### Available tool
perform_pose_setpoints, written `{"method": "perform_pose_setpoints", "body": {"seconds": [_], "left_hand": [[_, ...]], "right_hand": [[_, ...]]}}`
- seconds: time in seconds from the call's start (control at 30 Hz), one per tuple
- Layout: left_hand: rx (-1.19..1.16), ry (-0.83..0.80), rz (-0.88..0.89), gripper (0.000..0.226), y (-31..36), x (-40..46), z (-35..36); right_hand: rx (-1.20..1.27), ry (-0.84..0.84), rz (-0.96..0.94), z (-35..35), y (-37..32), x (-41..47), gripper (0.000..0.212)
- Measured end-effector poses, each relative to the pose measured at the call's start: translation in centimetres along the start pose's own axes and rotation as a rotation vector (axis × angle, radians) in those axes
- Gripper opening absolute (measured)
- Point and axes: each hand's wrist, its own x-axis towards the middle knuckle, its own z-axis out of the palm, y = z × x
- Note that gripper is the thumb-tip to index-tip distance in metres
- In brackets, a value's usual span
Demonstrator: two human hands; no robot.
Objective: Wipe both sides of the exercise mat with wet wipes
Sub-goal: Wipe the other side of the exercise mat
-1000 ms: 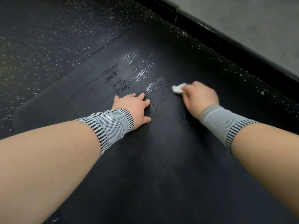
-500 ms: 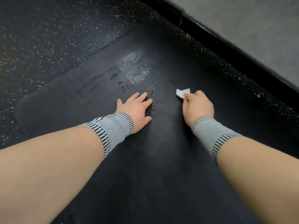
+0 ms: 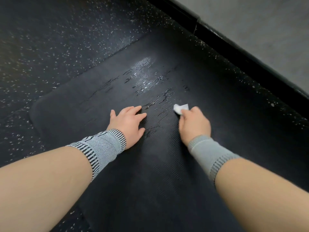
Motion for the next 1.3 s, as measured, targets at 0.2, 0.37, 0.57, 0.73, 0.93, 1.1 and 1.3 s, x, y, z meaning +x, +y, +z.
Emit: {"method": "perform_pose_setpoints", "body": {"seconds": [0.2,0.37,0.57,0.73,0.93,1.1,1.3], "left_hand": [[-0.005,0.010,-0.004,0.052,-0.6,-1.0,0.3],[0.015,-0.002,-0.032,0.052,-2.1,-2.2,0.5],[0.004,-0.008,-0.051,0.054,-2.4,-2.9,0.6],[0.024,-0.026,-0.058,0.054,-3.5,-4.0,0.9],[0.025,-0.037,-0.084,0.055,-4.6,-5.1,1.3],[0.035,-0.034,-0.077,0.055,-4.7,-5.5,1.4],[0.048,-0.059,-0.099,0.056,-6.1,-7.1,1.9]], "right_hand": [[0.002,-0.106,-0.465,0.8,-1.3,-2.1,0.025],[0.067,0.024,0.071,-0.4,1.2,0.4,0.029],[0.071,-0.144,-0.490,1.4,-4.2,-5.4,0.036],[-0.064,-0.120,-0.285,0.4,-0.9,-1.5,0.035],[0.092,-0.102,-0.087,0.7,-3.0,-4.1,0.031],[-0.011,-0.188,-0.494,1.2,-4.8,-5.6,0.038],[0.030,-0.086,0.062,1.0,-2.8,-3.2,0.031]]}}
